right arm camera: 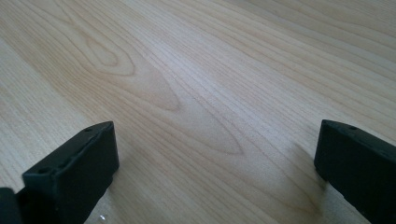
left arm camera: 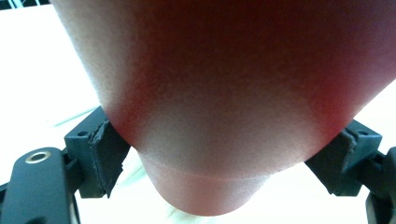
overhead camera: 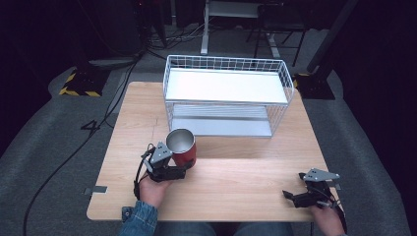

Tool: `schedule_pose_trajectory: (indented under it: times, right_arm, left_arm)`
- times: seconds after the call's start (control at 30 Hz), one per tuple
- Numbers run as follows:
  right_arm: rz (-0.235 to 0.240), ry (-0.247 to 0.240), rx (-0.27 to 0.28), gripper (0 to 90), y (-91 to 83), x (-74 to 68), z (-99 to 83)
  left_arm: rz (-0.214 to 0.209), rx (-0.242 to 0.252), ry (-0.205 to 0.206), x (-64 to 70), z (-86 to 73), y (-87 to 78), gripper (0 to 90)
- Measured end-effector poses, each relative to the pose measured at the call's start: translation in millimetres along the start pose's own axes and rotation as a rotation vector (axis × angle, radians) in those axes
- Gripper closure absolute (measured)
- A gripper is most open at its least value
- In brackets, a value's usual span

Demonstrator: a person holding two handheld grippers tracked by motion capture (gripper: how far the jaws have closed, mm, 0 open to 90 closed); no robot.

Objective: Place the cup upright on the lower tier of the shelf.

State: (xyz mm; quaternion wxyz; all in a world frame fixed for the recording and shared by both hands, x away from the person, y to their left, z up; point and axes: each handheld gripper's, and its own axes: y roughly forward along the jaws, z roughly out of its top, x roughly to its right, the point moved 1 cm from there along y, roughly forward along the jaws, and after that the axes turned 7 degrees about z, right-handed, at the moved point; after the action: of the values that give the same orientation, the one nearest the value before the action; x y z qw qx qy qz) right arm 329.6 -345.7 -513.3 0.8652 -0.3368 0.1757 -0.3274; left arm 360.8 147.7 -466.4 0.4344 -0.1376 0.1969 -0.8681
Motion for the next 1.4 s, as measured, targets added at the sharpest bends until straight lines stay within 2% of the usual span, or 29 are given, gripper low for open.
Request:
schedule_pose_trajectory:
  times: [0.1, 0.27, 0.53, 0.63, 0.83, 1.07, 1.1, 1.13, 1.17, 1.2, 1.4]
  right_arm:
    - [-0.001, 0.001, 0.000, 0.0, 0.0, 0.0, 0.0]
    - [-0.001, 0.001, 0.000, 0.0, 0.0, 0.0, 0.0]
    - [-0.001, 0.000, 0.000, 0.0, 0.0, 0.1, 0.0]
    - [-0.001, 0.000, 0.000, 0.0, 0.0, 0.0, 0.0]
    - [-0.001, 0.000, 0.000, 0.0, 0.0, 0.0, 0.0]
    - [0.000, 0.000, 0.000, 0.0, 0.0, 0.0, 0.0]
    - [0.000, 0.000, 0.000, 0.0, 0.0, 0.0, 0.0]
    - [-0.001, 0.000, 0.000, 0.0, 0.0, 0.0, 0.0]
    - [0.000, 0.000, 0.000, 0.0, 0.0, 0.0, 0.0]
    - [-0.001, 0.000, 0.000, 0.0, 0.0, 0.0, 0.0]
    - [0.000, 0.000, 0.000, 0.0, 0.0, 0.0, 0.0]
  left_arm:
    - [-0.006, 0.006, 0.010, 1.3, 6.4, -0.2, 16.9]
    - [-0.028, 0.018, 0.030, 6.6, 27.0, 1.1, 16.9]
    - [-0.067, 0.031, 0.055, 13.9, 54.7, 12.2, 16.9]
    - [-0.078, 0.028, 0.060, 16.2, 60.2, 16.4, 16.9]
    - [-0.105, 0.017, 0.083, 22.0, 72.5, 34.1, 16.9]
    - [-0.138, -0.005, 0.096, 33.2, 84.9, 63.4, 16.9]
    - [-0.138, -0.005, 0.096, 33.2, 84.9, 63.4, 16.9]
    - [-0.138, -0.006, 0.101, 34.8, 86.9, 71.8, 16.9]
    - [-0.138, -0.006, 0.101, 34.8, 86.9, 71.8, 16.9]
    - [-0.139, -0.015, 0.101, 34.8, 87.9, 80.3, 16.9]
    - [-0.137, -0.027, 0.098, 33.9, 87.6, 101.8, 16.9]
